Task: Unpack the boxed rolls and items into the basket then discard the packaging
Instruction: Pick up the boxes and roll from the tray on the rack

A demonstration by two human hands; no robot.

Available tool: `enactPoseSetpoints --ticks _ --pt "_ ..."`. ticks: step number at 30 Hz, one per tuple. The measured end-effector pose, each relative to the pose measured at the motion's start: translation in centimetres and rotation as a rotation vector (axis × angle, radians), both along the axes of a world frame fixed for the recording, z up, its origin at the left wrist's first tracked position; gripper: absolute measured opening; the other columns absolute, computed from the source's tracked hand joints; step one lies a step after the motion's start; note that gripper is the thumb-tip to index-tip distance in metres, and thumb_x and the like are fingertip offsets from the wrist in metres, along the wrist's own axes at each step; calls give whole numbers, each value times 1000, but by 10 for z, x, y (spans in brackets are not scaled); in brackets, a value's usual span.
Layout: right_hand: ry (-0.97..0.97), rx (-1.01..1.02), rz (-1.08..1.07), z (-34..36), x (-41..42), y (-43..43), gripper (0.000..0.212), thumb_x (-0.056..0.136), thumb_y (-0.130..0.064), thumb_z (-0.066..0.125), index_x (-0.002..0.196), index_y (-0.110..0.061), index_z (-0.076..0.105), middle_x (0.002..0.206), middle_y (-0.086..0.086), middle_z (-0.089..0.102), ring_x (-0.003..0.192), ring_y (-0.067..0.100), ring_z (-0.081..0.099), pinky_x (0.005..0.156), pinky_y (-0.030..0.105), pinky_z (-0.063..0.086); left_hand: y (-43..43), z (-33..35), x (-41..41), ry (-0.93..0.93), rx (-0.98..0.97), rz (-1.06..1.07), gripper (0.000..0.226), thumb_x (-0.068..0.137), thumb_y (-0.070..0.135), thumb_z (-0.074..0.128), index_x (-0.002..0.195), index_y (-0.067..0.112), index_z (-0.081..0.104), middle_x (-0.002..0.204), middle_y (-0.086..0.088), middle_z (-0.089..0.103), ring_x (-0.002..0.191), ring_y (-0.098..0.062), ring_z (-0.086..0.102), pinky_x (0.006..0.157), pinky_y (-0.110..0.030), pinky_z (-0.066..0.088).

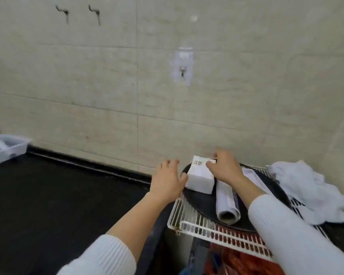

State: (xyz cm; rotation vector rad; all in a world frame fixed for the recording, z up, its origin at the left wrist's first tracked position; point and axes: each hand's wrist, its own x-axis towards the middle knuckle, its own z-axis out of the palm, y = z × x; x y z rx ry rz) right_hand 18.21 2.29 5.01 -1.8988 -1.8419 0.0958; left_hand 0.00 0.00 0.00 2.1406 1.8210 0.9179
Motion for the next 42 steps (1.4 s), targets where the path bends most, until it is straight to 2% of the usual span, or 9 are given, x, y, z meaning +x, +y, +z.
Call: enactPoseSetpoints --ticks 2,6,9,15,20,25,31,34,42 --pt "-24 -42 -81 -3 13 9 14 86 -21 52 76 -12 51 99 18 63 83 33 53 68 33 40 13 -7 17 32 -33 -67 57 91 44 40 144 27 29 150 -11 32 135 -31 29 103 -47 35" --pt "-127 -122 -248 -13 37 22 22 91 -13 47 109 -3 56 122 21 61 110 36 59 76 33 39 35 -18 44 128 -28 -176 58 91 46 40 146 35 25 155 -11 21 140 -31 19 109 -49 29" --pt "-182 -185 -278 -18 47 28 26 87 -11 51 112 -4 57 120 18 63 109 34 60 75 32 41 51 -21 53 151 -30 -218 58 88 53 41 143 38 29 157 -10 15 142 -33 13 111 -51 27" --pt "-176 -286 -251 -31 47 35 46 84 -36 63 116 -6 51 121 15 61 112 32 57 73 31 36 64 -21 62 80 -158 -259 59 80 62 48 133 37 41 149 -9 27 127 -36 35 104 -49 37" --pt "-88 -354 -263 -36 38 39 53 77 -42 67 114 -6 54 102 9 54 98 30 63 65 34 46 71 -18 62 -50 -312 -284 69 66 72 56 125 39 39 134 -8 37 118 -34 43 97 -49 44" --pt "-9 -398 -315 -41 34 47 47 69 -37 69 102 -11 49 72 -1 47 78 25 60 61 36 51 81 -10 63 -111 -441 -315 73 60 61 70 122 36 39 130 -10 38 110 -31 49 96 -46 48" --pt "108 -464 -334 -44 38 56 45 62 -35 73 89 -11 47 69 5 54 73 26 64 64 39 57 86 -7 73 -42 -476 -281 84 59 57 74 128 34 33 130 -12 33 103 -30 46 85 -37 43" --pt "209 -502 -331 -47 41 56 49 58 -35 73 92 -10 48 73 8 60 66 23 64 50 32 53 87 -8 71 -29 -454 -310 82 57 55 76 124 35 34 127 -11 34 94 -28 47 79 -35 43" --pt "251 -349 -277 -29 39 55 55 60 -49 72 98 -12 57 81 6 62 70 24 64 49 27 51 83 -6 38 -473 -344 -253 62 60 46 70 113 37 40 112 0 53 82 -15 59 68 -36 55"
